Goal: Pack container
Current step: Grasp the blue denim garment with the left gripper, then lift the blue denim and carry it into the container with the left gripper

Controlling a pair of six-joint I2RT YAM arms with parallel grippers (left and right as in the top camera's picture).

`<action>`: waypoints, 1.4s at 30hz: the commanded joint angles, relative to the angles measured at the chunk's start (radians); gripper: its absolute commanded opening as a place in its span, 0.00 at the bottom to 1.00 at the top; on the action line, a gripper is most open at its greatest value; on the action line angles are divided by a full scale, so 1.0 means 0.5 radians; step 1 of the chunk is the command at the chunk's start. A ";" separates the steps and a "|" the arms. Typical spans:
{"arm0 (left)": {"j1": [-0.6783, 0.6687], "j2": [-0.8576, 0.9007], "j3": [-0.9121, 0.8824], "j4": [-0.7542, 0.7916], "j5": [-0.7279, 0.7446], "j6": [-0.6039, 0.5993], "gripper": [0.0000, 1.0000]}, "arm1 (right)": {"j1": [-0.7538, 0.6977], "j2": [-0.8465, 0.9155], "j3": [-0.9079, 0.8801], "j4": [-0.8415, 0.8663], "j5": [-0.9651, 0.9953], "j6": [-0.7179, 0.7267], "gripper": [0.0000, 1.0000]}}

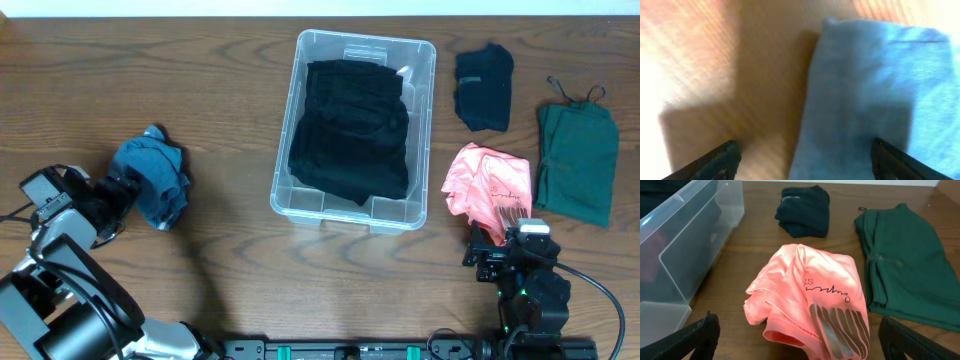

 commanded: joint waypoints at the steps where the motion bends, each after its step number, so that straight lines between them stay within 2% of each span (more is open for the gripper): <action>1: 0.001 0.106 -0.013 0.025 0.210 0.005 0.84 | -0.021 -0.008 -0.004 -0.003 0.000 0.027 0.99; 6: 0.002 0.127 -0.013 0.127 0.374 0.005 0.84 | -0.021 -0.008 -0.004 -0.003 0.000 0.027 0.99; 15: 0.001 0.227 -0.013 0.192 0.451 0.005 0.85 | -0.021 -0.008 -0.004 -0.003 0.000 0.027 0.99; 19: 0.001 0.303 -0.013 0.266 0.571 0.004 0.82 | -0.021 -0.008 -0.004 -0.003 0.001 0.027 0.99; 21: 0.001 0.321 -0.013 0.278 0.597 -0.002 0.75 | -0.021 -0.008 -0.004 -0.003 0.001 0.027 0.99; 22: 0.002 0.324 -0.013 0.277 0.598 -0.002 0.68 | -0.021 -0.008 -0.004 -0.003 0.001 0.027 0.99; 24: 0.002 0.324 -0.013 0.278 0.645 -0.002 0.48 | -0.021 -0.008 -0.004 -0.003 0.001 0.027 0.99; 27: 0.002 0.318 -0.012 0.299 0.794 -0.004 0.27 | -0.021 -0.008 -0.004 -0.003 0.000 0.027 0.99; 33: 0.001 0.143 -0.012 0.298 1.099 -0.101 0.06 | -0.021 -0.008 -0.004 -0.003 0.001 0.027 0.99; 37: -0.009 -0.115 -0.012 0.301 1.257 -0.253 0.06 | -0.021 -0.008 -0.004 -0.003 0.001 0.027 0.99; 42: -0.130 -0.585 -0.012 0.549 1.412 -0.678 0.06 | -0.021 -0.008 -0.004 -0.003 0.001 0.027 0.99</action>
